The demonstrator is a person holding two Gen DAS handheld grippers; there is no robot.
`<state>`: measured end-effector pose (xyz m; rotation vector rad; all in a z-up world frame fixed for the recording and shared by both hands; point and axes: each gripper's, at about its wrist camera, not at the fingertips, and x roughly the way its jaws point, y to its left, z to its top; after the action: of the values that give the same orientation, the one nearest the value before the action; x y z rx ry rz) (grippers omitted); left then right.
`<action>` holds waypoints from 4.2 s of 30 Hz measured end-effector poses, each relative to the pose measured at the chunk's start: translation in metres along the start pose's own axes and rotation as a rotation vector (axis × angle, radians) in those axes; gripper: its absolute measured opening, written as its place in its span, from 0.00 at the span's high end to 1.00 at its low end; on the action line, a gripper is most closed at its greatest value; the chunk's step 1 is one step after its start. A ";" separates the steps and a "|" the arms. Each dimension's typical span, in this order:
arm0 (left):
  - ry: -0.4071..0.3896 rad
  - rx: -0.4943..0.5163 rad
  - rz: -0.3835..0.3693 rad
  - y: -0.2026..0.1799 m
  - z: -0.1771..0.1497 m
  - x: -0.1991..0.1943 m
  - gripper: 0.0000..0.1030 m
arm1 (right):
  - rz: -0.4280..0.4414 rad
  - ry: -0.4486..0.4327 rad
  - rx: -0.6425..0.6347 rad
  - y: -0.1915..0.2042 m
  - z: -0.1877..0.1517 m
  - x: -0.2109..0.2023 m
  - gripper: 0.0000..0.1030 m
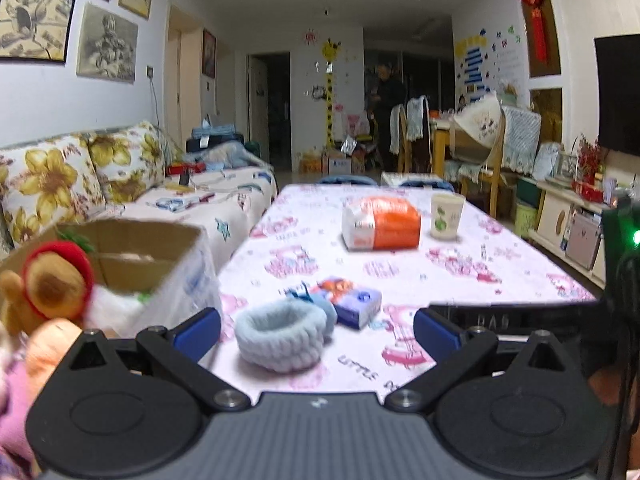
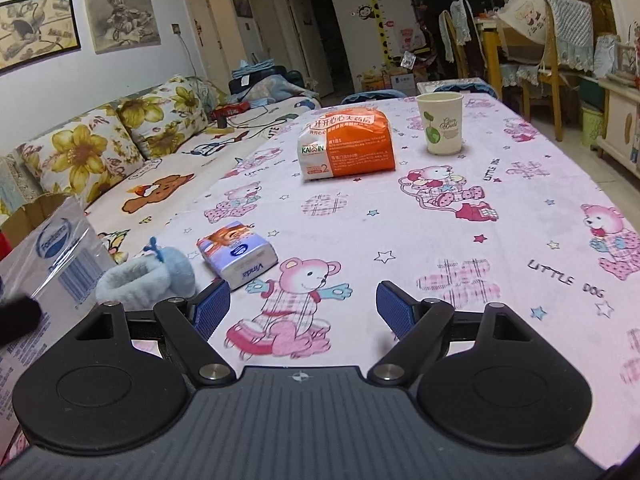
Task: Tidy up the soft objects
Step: 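Grasp the Vinda tissue pack with the right tool while the left grasps the blue fuzzy headband, then lift the tissue pack and blue headband off the table with both tools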
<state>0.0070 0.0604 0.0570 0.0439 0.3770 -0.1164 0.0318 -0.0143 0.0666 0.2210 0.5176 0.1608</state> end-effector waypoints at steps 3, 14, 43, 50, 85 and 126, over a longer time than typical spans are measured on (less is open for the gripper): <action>0.029 -0.008 0.034 -0.005 -0.005 0.014 0.02 | 0.022 0.007 -0.003 -0.002 0.003 0.006 0.03; 0.069 -0.039 0.136 -0.006 -0.013 0.054 0.02 | 0.123 0.012 -0.086 0.007 0.011 0.024 0.02; 0.104 -0.011 -0.115 -0.006 -0.009 0.079 0.09 | 0.184 0.149 -0.185 0.034 0.031 0.088 0.29; 0.072 -0.056 -0.201 -0.006 0.000 0.063 0.08 | 0.098 0.117 -0.204 0.010 0.034 0.073 0.29; 0.182 0.080 0.060 -0.006 -0.008 0.096 0.76 | 0.142 0.109 -0.235 0.024 0.029 0.075 0.29; 0.107 -0.072 -0.102 -0.010 -0.006 0.006 0.78 | -0.169 0.046 -0.056 -0.009 -0.010 -0.047 0.32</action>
<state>0.0092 0.0498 0.0484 -0.0401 0.4900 -0.2016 -0.0130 -0.0309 0.0786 0.1187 0.5740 0.0153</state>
